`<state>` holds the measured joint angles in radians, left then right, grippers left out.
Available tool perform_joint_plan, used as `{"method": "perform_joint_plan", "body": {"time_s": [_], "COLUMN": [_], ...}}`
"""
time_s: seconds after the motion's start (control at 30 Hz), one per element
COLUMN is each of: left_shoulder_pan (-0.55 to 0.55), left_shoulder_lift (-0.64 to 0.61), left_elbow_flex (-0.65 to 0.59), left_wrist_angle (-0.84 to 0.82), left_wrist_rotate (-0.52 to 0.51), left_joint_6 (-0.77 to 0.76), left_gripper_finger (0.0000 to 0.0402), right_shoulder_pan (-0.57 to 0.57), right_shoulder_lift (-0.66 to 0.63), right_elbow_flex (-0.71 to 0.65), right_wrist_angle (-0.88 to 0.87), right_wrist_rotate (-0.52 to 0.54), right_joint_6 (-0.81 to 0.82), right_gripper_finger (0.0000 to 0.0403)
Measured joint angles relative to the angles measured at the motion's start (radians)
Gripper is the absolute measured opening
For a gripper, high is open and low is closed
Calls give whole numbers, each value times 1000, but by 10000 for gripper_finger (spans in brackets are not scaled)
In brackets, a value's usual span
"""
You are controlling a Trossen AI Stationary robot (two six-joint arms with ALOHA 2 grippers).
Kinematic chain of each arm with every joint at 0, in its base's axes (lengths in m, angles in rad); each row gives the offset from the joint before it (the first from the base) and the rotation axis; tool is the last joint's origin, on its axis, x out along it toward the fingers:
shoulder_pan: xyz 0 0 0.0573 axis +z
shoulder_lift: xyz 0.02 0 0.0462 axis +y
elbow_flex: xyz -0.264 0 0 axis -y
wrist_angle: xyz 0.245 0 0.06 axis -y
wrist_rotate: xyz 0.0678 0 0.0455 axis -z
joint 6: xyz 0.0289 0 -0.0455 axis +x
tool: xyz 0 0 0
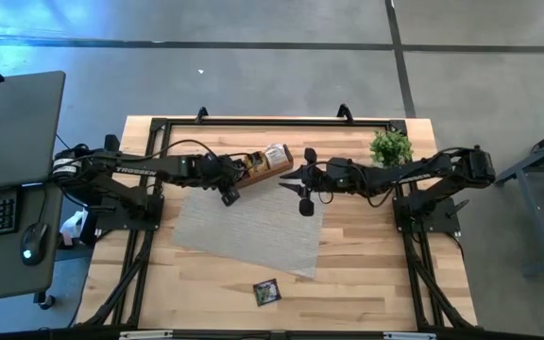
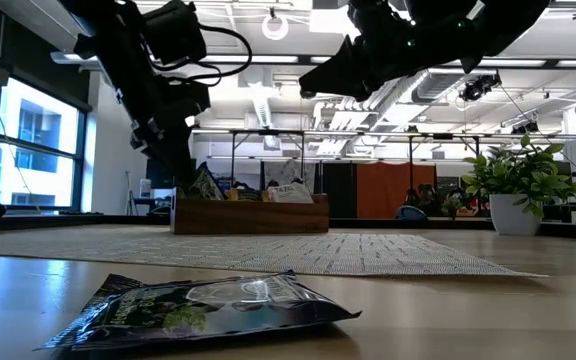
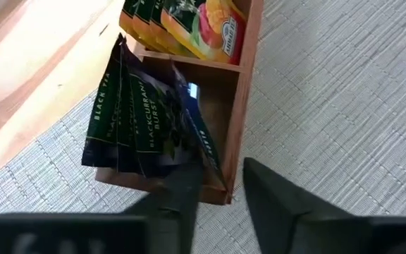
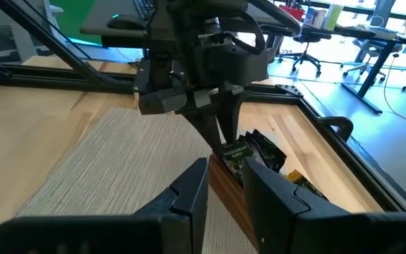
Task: Pick & Place Tea
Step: Adjust the purple tea bag into the left section of the wooden organizer
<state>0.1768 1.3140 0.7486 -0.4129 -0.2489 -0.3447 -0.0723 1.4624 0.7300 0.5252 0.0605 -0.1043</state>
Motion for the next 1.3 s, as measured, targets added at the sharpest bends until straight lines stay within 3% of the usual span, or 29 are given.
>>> {"method": "perform_joint_plan", "body": {"time_s": [0.13, 0.2, 0.4, 0.67, 0.87, 1.3], "left_shoulder_pan": [0, 0, 0, 0, 1, 122], "left_shoulder_lift": [0, 0, -3, -13, 50, 275], "left_elbow_flex": [0, 0, 33, 295, 414, 433], "left_wrist_angle": [1, 3, -40, -422, -562, -635], "left_wrist_rotate": [4, 3, 4, -8, -7, 24], "left_joint_6": [0, -3, 2, 45, 112, 186], "left_gripper_finger": [29, 9, 5, 1, 1, 0], "right_shoulder_pan": [0, 0, 0, 0, 0, 0], "right_shoulder_lift": [0, 1, 1, 1, 1, 1], "right_elbow_flex": [0, 0, 0, 0, 0, 0], "right_wrist_angle": [3, 3, 3, 3, 3, 1], "right_wrist_rotate": [0, 0, 0, 0, 0, -1], "right_joint_6": [0, 0, 0, 0, 0, 0], "right_gripper_finger": [87, 87, 87, 87, 87, 87]}}
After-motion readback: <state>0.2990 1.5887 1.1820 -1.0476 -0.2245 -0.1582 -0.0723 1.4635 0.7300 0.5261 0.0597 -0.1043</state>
